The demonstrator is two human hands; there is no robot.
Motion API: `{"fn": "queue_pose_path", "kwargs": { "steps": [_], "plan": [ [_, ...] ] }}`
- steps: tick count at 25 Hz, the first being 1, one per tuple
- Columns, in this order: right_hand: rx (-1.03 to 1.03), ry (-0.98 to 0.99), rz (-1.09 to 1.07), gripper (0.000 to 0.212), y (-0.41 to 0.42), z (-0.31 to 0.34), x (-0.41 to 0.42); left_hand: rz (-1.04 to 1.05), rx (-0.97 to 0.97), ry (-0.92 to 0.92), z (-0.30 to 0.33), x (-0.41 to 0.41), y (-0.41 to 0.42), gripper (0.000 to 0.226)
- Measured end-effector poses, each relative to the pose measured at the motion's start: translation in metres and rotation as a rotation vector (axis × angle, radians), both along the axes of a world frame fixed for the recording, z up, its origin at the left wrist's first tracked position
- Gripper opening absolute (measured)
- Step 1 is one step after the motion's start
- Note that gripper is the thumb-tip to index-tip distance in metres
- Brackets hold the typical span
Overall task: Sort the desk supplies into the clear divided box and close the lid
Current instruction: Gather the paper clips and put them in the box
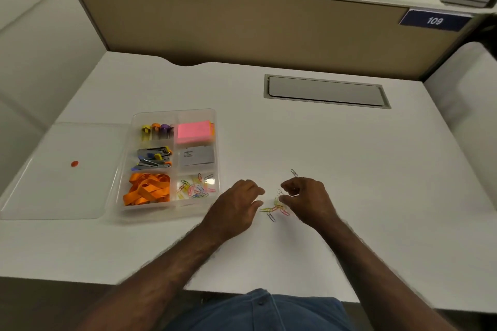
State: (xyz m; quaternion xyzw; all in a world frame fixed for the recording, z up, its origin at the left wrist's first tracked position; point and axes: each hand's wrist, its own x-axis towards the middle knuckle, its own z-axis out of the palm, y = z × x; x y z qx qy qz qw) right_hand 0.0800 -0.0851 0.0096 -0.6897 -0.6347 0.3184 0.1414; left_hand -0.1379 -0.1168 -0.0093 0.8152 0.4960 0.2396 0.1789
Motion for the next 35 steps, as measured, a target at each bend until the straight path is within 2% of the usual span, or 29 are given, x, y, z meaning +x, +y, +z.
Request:
{"fn": "queue_pose_path", "kwargs": {
  "steps": [6, 9, 11, 13, 14, 16, 17, 18, 21, 24, 27, 30, 33, 35],
  "plan": [
    [-0.131, -0.261, -0.055, 0.076, -0.025, -0.021, 0.065, -0.095, -0.208, 0.192, -0.026, 0.045, 0.001, 0.050],
    [-0.230, -0.286, -0.005, 0.099, -0.032, -0.025, 0.075, -0.070, -0.264, 0.222, -0.035, 0.053, 0.000, 0.049],
    [-0.254, -0.250, 0.023, 0.105, -0.036, -0.030, 0.073, -0.065, -0.277, 0.205, -0.039, 0.056, 0.000, 0.045],
    [-0.244, -0.223, 0.051, 0.094, -0.036, -0.032, 0.066, -0.061, -0.283, 0.173, -0.042, 0.058, 0.001, 0.040],
    [-0.227, -0.214, 0.078, 0.080, -0.035, -0.032, 0.061, -0.066, -0.275, 0.163, -0.043, 0.059, 0.001, 0.038],
    [-0.170, -0.188, 0.124, 0.039, -0.030, -0.030, 0.051, -0.084, -0.244, 0.152, -0.043, 0.062, 0.001, 0.033],
    [-0.136, -0.160, 0.132, 0.025, -0.027, -0.029, 0.047, -0.092, -0.228, 0.150, -0.043, 0.063, 0.001, 0.032],
    [-0.108, -0.128, 0.141, 0.021, -0.024, -0.027, 0.045, -0.094, -0.208, 0.149, -0.041, 0.064, 0.002, 0.033],
    [-0.017, -0.130, 0.199, 0.053, -0.017, -0.022, 0.045, -0.086, -0.170, 0.150, -0.037, 0.062, 0.008, 0.046],
    [0.023, -0.265, 0.360, 0.068, -0.020, -0.024, 0.047, -0.195, -0.201, 0.249, -0.039, 0.061, 0.010, 0.066],
    [0.039, -0.343, 0.413, 0.058, -0.034, -0.033, 0.040, -0.249, -0.210, 0.312, -0.046, 0.060, 0.006, 0.069],
    [0.117, -0.344, 0.397, 0.029, -0.043, -0.038, 0.031, -0.225, -0.131, 0.284, -0.046, 0.060, 0.004, 0.049],
    [0.107, -0.327, 0.387, 0.028, -0.044, -0.040, 0.027, -0.210, -0.059, 0.300, -0.046, 0.060, 0.005, 0.024],
    [0.074, -0.317, 0.362, 0.028, -0.041, -0.039, 0.024, -0.199, -0.071, 0.317, -0.046, 0.062, 0.006, 0.020]
  ]
}}
